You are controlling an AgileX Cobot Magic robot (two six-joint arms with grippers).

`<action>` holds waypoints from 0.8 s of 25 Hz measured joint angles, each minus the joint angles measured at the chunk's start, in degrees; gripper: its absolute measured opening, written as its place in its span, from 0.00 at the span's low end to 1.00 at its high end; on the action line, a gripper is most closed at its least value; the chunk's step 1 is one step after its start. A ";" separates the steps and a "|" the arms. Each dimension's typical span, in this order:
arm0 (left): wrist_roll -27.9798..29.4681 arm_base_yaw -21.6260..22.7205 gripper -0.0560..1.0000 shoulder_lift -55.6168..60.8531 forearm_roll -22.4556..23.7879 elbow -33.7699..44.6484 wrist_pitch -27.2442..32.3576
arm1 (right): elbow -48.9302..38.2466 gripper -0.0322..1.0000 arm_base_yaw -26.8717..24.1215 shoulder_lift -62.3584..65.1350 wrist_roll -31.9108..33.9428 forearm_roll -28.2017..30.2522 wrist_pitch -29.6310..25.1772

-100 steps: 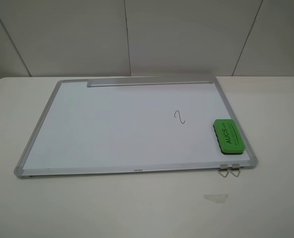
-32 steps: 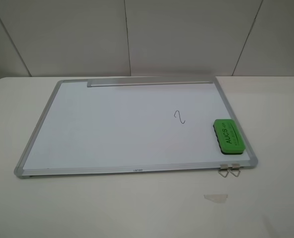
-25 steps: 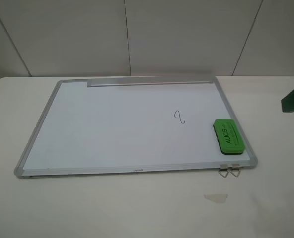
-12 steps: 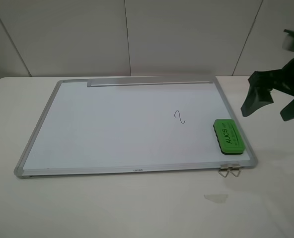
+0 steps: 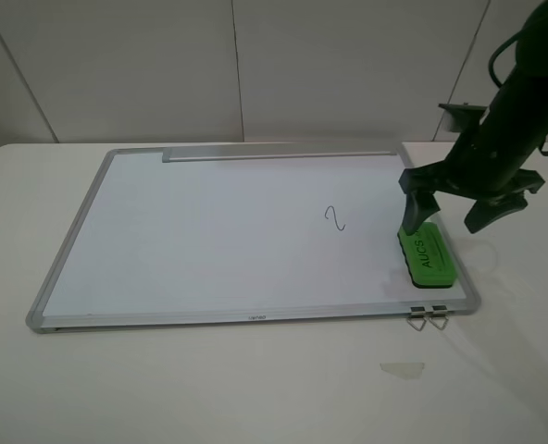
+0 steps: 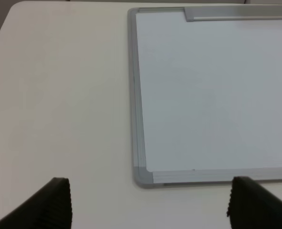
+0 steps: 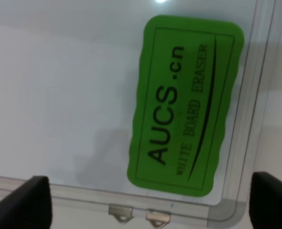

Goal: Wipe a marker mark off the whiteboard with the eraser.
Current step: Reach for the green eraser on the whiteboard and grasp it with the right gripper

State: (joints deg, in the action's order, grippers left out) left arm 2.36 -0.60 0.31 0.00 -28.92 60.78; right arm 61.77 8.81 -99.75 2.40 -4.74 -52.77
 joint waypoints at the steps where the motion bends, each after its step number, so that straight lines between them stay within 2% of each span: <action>1: 0.00 0.00 0.70 0.00 0.00 0.00 0.00 | 0.51 0.83 0.00 -0.99 0.12 0.17 0.26; 13: 0.00 0.00 0.70 0.00 0.00 0.00 0.00 | 1.93 0.83 0.00 -10.16 0.39 0.50 7.22; 20: 0.00 0.00 0.70 0.00 0.00 0.00 0.00 | 1.98 0.83 0.00 -13.09 0.50 0.50 9.24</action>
State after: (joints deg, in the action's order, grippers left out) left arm 2.36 -0.60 0.31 0.00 -28.92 60.78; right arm 63.75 8.81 -112.83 2.90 -4.24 -43.53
